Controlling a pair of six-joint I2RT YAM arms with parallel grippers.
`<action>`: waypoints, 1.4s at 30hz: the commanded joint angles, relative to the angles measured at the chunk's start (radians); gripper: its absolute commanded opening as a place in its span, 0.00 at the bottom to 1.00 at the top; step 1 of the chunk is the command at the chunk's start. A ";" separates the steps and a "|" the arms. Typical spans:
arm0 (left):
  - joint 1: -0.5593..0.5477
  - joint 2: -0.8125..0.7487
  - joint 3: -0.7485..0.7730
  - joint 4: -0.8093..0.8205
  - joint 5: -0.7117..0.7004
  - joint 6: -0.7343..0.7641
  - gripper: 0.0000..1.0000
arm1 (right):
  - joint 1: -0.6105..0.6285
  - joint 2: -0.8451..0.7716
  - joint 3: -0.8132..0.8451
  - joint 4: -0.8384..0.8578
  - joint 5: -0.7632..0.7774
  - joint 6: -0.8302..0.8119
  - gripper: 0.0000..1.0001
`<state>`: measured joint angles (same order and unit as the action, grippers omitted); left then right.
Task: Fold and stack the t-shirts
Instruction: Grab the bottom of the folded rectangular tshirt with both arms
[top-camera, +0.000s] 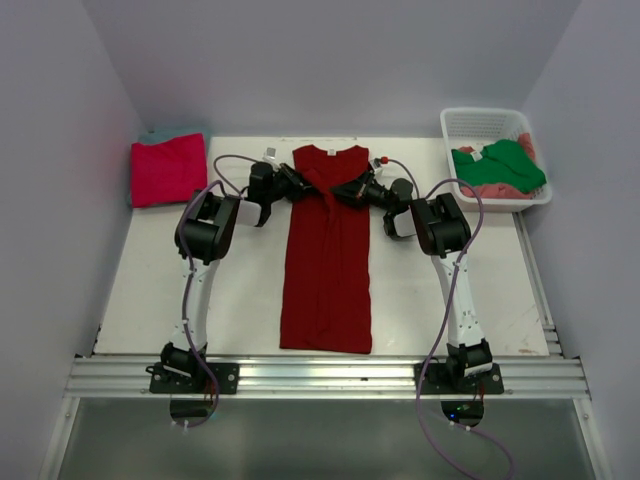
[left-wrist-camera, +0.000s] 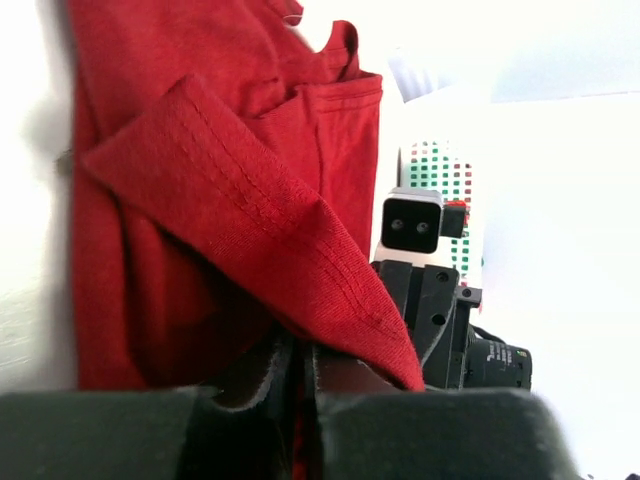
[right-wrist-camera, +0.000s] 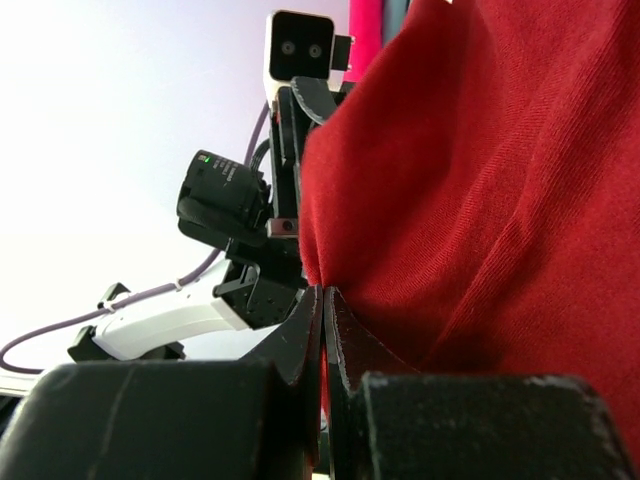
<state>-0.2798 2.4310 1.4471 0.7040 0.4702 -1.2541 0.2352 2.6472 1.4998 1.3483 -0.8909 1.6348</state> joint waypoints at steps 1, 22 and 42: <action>-0.007 -0.007 0.024 0.106 -0.001 -0.018 0.16 | -0.008 0.069 0.000 0.144 -0.034 0.013 0.00; -0.007 0.056 0.038 0.316 0.080 -0.131 0.68 | -0.010 0.088 0.017 0.124 -0.040 0.014 0.00; -0.006 0.071 -0.074 0.663 0.162 -0.291 0.00 | -0.010 0.102 0.020 0.117 -0.043 0.013 0.00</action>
<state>-0.2829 2.5622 1.4498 1.2556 0.6067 -1.5459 0.2340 2.6644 1.5276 1.3674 -0.9115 1.6424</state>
